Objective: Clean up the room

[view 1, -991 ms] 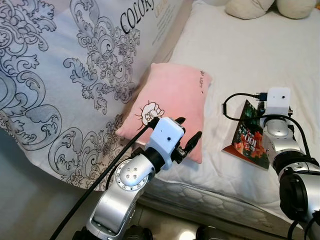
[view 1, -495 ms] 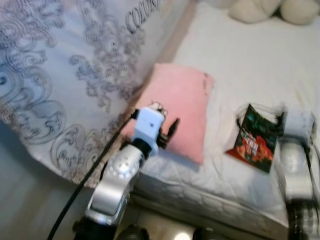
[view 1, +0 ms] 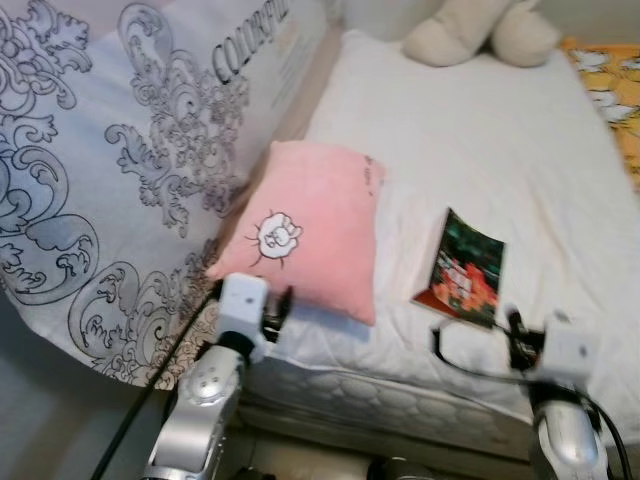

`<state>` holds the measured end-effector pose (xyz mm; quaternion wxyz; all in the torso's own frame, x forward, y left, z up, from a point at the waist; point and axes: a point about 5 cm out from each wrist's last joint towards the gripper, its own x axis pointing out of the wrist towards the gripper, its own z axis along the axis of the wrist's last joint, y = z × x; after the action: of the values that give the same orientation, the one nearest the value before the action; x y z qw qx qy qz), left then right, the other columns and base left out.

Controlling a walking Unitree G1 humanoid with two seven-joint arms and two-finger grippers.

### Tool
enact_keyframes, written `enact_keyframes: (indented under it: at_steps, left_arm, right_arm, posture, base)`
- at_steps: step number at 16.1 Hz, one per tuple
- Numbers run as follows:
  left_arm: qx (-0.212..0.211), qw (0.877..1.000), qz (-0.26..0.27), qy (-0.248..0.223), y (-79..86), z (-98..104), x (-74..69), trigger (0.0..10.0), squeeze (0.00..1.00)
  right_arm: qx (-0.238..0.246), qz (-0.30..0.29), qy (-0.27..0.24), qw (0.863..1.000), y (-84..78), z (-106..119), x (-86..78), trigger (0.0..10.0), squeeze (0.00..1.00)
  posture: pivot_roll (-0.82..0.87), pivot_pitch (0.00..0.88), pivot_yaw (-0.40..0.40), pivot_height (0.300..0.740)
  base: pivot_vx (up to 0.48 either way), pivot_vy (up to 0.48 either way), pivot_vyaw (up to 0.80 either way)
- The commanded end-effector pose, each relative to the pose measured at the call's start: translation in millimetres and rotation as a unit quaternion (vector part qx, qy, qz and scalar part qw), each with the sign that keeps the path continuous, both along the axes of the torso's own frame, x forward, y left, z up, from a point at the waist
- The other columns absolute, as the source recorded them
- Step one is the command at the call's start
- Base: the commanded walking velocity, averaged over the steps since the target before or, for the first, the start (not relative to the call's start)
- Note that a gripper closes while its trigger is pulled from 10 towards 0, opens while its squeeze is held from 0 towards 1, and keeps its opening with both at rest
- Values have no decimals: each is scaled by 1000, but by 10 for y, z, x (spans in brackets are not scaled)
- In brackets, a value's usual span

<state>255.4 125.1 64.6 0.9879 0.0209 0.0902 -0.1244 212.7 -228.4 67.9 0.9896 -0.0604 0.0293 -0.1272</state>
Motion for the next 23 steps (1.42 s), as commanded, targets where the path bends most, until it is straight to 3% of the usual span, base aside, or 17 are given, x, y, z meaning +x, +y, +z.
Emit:
enact_keyframes:
  at_steps: [1,2,5,14,17,20,23]
  left_arm:
    - [-10,1000,2,-26,-56,94,110,10000,0]
    - [-17,998,-17,-57,-166,241,239,10000,0]
    - [-29,996,-37,-78,-222,321,330,10000,0]
    - [-24,992,-83,-91,-397,401,452,10000,0]
    - [-19,994,-58,-86,-340,389,539,10000,0]
    - [-46,996,-33,-71,-278,347,538,10000,0]
    - [-83,995,-17,-58,-302,334,566,10000,0]
  right_arm:
    - [20,5,-6,1000,12,15,102,10000,0]
    - [12,15,-13,1000,38,71,245,10000,0]
    - [13,36,-9,999,98,85,343,10000,0]
    - [16,65,13,998,262,-49,405,10000,0]
    - [7,68,8,998,252,-23,417,10000,0]
    - [-9,82,1,997,274,8,438,10000,0]
    - [-31,108,-13,994,351,83,513,10000,0]
  posture:
    - [-161,0,18,740]
    - [-166,0,26,740]
    - [-176,0,39,740]
    - [-167,0,49,740]
    - [-178,0,53,740]
    - [-181,0,53,740]
    - [-178,0,45,740]
  base:
    - [0,-480,0]
    - [0,-480,0]
    - [0,-160,0]
    - [0,-427,0]
    - [0,-314,0]
    - [0,0,0]
    - [480,0,0]
